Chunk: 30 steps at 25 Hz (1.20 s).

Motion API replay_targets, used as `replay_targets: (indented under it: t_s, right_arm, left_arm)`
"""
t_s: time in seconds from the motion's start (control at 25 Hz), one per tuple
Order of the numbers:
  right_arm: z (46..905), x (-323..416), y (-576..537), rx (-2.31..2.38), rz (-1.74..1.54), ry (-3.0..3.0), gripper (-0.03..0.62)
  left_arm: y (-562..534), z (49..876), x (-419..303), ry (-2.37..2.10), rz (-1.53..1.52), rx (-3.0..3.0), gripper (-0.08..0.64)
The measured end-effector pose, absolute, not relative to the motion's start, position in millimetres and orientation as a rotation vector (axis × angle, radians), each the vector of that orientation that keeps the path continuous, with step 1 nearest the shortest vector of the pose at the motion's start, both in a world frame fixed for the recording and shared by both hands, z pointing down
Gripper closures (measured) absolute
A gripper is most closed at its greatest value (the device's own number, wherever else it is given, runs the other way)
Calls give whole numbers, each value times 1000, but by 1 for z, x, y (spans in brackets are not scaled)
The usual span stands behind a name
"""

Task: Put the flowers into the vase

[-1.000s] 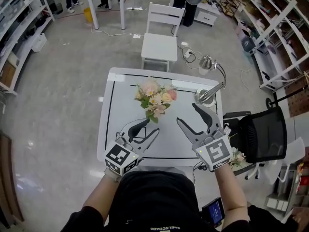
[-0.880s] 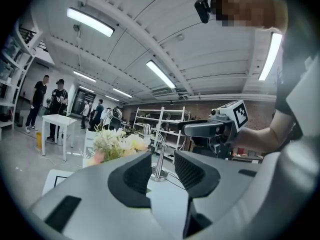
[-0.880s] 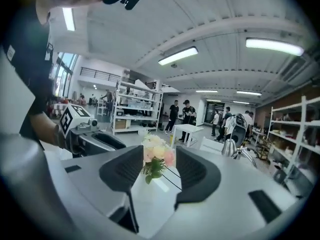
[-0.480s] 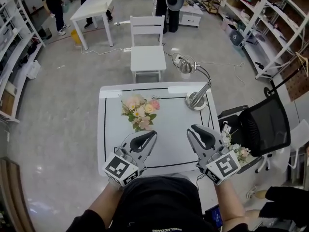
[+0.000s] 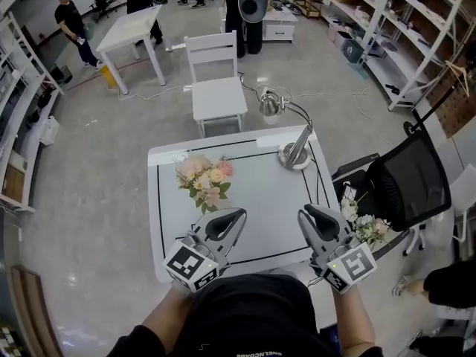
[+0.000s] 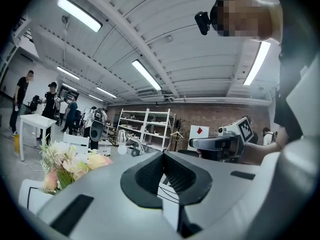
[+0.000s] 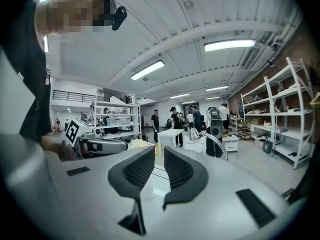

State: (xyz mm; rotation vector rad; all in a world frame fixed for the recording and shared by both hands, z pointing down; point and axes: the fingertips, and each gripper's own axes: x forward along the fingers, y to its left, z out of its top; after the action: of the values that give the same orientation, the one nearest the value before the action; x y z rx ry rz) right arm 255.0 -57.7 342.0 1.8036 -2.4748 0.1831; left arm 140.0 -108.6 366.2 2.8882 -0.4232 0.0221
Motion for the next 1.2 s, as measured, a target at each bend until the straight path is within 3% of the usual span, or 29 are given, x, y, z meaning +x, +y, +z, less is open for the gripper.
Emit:
replay_targets:
  t_s: [1.2]
  right_arm:
    - [361,266,-43,1866,261,-2468,552]
  left_arm:
    - [-98,383,141,-406,96,2877,554]
